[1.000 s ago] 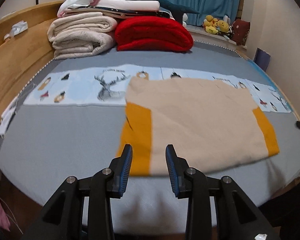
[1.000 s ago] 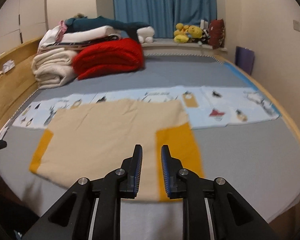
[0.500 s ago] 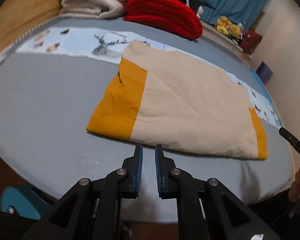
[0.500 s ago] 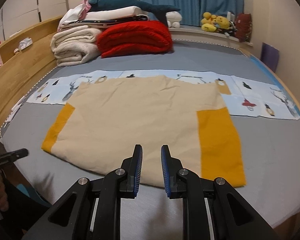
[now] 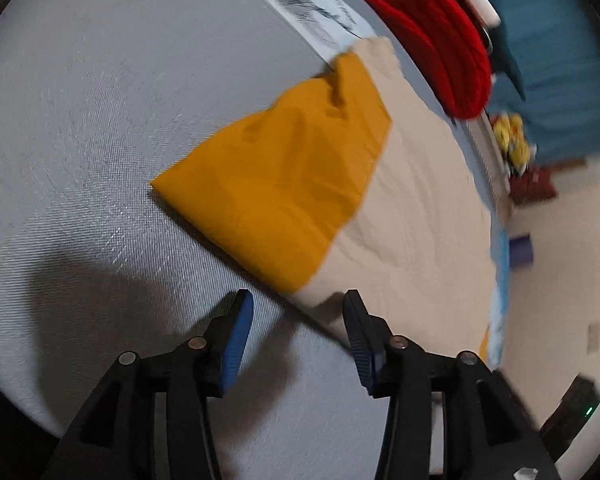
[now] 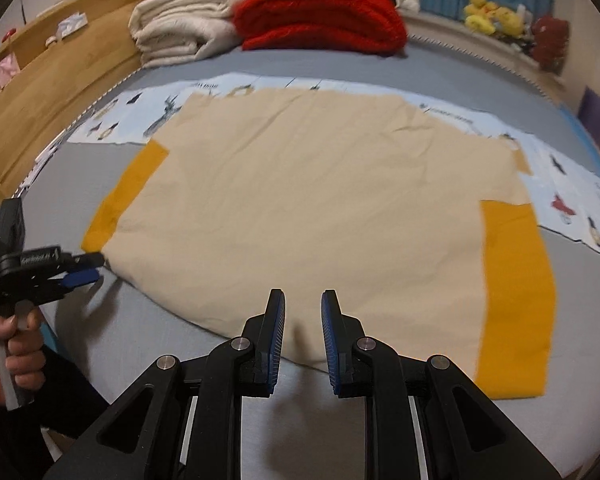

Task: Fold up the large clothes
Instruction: 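Grasp the orange side panel corner with the left tool and lift it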

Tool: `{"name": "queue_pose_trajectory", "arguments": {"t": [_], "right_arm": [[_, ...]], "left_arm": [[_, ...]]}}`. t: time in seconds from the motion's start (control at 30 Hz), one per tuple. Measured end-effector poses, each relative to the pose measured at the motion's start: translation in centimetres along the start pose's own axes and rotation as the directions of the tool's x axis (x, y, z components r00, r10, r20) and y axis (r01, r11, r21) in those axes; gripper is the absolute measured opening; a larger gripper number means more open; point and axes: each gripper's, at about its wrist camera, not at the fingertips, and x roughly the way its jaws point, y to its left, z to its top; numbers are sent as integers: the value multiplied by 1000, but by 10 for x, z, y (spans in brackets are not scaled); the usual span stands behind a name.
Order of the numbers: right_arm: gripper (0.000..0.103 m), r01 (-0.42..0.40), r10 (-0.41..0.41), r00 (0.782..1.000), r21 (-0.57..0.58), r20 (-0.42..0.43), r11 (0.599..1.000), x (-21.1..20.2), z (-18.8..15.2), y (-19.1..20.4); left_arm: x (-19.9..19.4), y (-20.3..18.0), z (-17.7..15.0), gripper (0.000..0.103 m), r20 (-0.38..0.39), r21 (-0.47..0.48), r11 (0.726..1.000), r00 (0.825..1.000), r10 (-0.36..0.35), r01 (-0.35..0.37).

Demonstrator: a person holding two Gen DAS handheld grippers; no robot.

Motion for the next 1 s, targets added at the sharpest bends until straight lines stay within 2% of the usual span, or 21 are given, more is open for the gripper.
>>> {"name": "queue_pose_trajectory", "arguments": {"t": [0.13,0.3,0.4,0.57,0.6,0.67,0.73,0.83,1.0], "right_arm": [[20,20,-21,1000,-16,-19,1000,16,6,8],[20,46,-45,996,9,-74,999,42,8,3],[20,49,-47,996,21,-81,999,48,9,1],[20,56,-55,995,14,-80,998,50,10,2],[20,56,-55,995,14,-80,998,50,10,2],[20,56,-55,995,11,-79,998,49,10,1],[20,53,-52,996,11,-75,999,49,10,1],[20,47,-47,997,12,-64,999,46,10,0],[20,28,-28,999,33,-15,999,32,13,-2]], "left_arm": [[5,6,7,48,42,-63,996,997,-62,65],[14,2,14,53,82,-82,991,992,-96,102],[20,-3,19,59,115,-83,990,988,-102,112],[31,-18,26,59,174,-60,995,982,-69,80],[33,-21,28,58,180,-56,996,982,-63,74],[37,-24,31,45,189,-51,997,981,-44,55],[39,-26,33,20,186,-45,997,981,-53,63],[33,-41,36,13,194,15,999,980,-33,31],[-7,-73,36,11,215,138,989,976,13,-44]]}}
